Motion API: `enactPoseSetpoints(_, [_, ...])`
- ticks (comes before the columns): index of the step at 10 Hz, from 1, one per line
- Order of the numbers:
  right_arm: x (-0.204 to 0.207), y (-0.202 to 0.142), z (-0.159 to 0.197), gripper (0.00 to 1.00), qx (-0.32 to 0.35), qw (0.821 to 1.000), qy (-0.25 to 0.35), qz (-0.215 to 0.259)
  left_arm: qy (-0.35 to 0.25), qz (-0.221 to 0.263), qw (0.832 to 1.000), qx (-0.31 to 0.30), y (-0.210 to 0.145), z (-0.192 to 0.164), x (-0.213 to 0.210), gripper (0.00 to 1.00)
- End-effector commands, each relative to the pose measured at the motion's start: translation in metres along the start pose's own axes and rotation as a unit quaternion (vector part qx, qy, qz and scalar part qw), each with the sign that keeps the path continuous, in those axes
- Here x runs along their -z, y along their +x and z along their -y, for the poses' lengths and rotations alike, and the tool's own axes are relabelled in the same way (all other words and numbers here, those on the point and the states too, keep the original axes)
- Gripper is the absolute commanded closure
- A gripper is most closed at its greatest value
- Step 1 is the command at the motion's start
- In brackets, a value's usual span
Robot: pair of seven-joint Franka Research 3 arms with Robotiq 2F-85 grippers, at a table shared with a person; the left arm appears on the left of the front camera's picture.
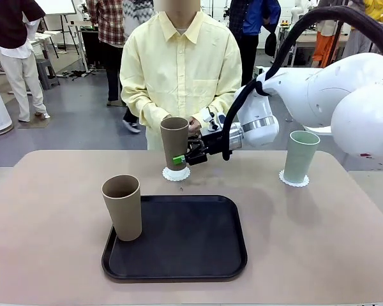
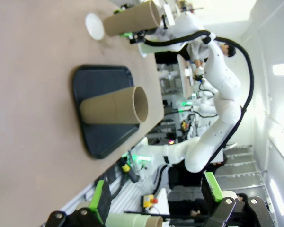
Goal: Place coasters on the table and set cups on them.
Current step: Take one Reusable plastic cup from the Flat Tray and place it on a coaster set by the human.
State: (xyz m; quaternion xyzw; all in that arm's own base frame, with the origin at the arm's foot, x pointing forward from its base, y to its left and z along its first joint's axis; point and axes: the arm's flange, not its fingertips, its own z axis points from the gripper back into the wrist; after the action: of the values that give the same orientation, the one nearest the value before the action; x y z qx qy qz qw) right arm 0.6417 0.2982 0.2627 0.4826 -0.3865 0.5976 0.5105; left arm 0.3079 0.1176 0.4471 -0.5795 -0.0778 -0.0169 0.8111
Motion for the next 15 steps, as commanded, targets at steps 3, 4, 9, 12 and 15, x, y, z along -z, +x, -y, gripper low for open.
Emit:
enactPoseSetpoints(3, [0.006,-0.007,0.019,0.19,0.013,1.000,0.009,-0.018,-0.006,0.004,1.000,0.003,0.001,0.001,-0.001,0.00])
enactPoseSetpoints(4, [0.006,-0.011,0.021,0.19,0.018,1.000,0.006,-0.019,-0.006,0.004,1.000,0.003,0.001,0.001,-0.001,0.00])
enactPoseSetpoints(9, [0.009,-0.022,0.026,0.19,0.035,0.999,0.001,-0.025,-0.006,0.004,1.000,0.003,0.001,0.001,-0.001,0.00])
enactPoseSetpoints(12, [0.009,-0.022,0.026,0.19,0.040,0.999,0.002,-0.022,-0.006,0.004,1.000,0.003,0.001,0.001,-0.001,0.00])
enactPoseSetpoints(15, [0.012,-0.027,0.027,0.19,0.046,0.999,0.004,-0.027,-0.006,0.004,1.000,0.003,0.001,0.001,-0.001,0.00])
